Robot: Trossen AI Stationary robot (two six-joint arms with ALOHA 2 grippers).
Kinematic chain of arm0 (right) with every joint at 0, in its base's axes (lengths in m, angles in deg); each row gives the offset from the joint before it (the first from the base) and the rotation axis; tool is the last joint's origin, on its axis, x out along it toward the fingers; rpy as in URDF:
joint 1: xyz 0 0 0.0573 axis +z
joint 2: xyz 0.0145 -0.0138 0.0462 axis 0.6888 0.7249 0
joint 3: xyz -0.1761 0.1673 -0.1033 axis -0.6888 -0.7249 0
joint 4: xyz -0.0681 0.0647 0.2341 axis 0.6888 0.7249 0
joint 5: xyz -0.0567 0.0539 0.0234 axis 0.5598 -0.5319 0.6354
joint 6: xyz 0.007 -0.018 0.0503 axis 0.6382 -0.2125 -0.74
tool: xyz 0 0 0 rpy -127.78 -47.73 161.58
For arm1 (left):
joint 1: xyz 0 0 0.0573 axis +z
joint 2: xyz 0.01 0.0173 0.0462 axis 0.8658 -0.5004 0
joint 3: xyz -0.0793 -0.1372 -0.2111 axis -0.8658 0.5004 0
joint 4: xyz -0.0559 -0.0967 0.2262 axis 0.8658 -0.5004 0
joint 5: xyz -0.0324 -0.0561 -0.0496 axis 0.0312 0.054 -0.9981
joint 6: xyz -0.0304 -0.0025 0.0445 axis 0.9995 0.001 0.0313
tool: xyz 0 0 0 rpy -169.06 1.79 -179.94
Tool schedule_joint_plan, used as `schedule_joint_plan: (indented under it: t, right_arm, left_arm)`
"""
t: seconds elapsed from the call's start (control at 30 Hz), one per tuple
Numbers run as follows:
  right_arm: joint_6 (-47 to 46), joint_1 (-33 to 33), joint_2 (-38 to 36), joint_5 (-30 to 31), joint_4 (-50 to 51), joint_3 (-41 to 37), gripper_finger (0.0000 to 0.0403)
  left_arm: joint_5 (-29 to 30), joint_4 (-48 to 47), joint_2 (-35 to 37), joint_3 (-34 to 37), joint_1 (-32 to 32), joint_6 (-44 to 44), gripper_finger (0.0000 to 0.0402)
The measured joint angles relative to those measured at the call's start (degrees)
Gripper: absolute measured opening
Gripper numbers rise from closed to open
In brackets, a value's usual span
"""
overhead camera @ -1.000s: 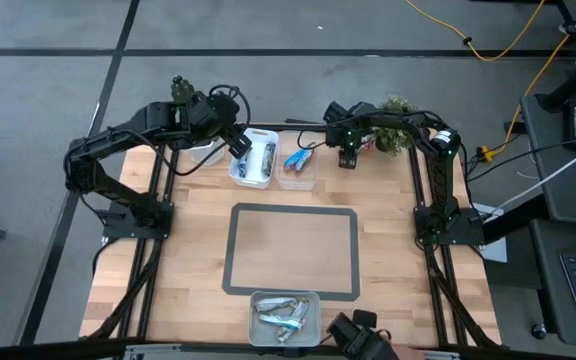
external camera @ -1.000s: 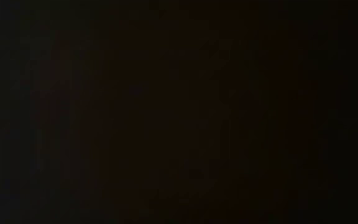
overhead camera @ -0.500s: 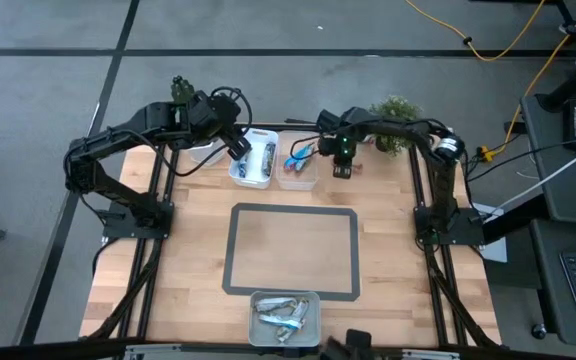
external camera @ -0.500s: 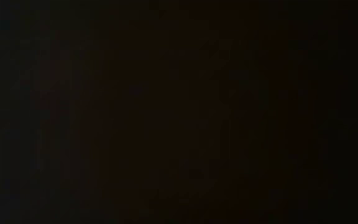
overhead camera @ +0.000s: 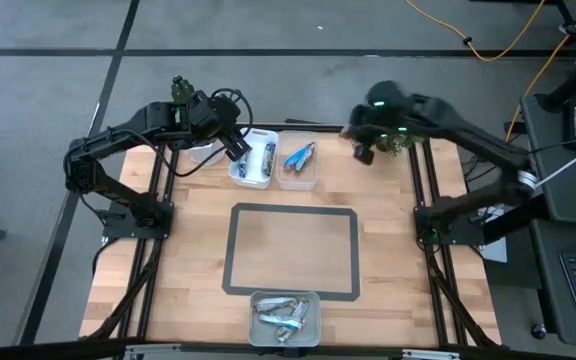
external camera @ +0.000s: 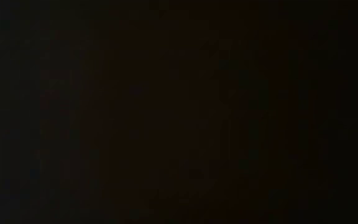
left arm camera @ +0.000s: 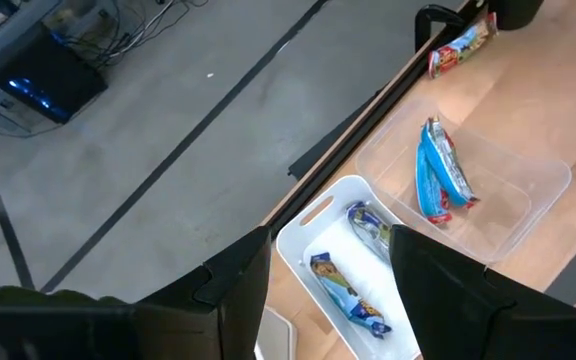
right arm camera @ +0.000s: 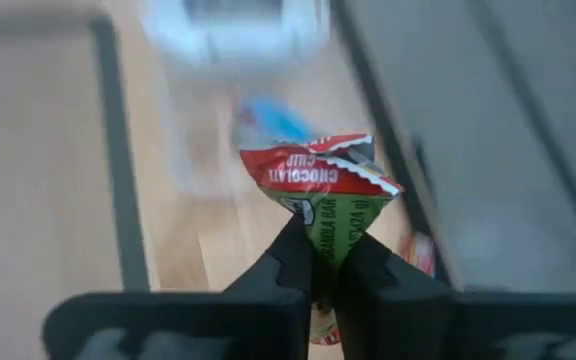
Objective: Pick and place Granola Bars by type
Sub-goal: Put the red granola bar into the transparent bin
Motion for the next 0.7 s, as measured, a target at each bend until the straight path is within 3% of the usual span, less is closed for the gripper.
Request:
schedule_joint_plan:
  t: [0.2,0.37,0.53,0.7]
  right_arm:
    - [-0.04,1.27,-14.30,-4.15,-10.34,0.07,0.0021]
    - [-1.63,1.20,-20.60,-4.12,-15.17,0.07,0.0030]
    - [-1.92,1.22,-20.11,-6.38,-17.00,0.07,0.0022]
    - [-3.67,1.20,-13.78,-14.92,-27.53,1.74,0.0021]
  left_arm:
    - [0.54,0.02,0.00,0.00,0.00,0.00,0.0198]
    - [0.47,0.02,0.00,0.00,0.00,0.00,0.0198]
    - [0.47,0.05,0.00,0.00,0.00,0.00,0.0198]
    - [0.43,0.04,0.00,0.00,0.00,0.00,0.0198]
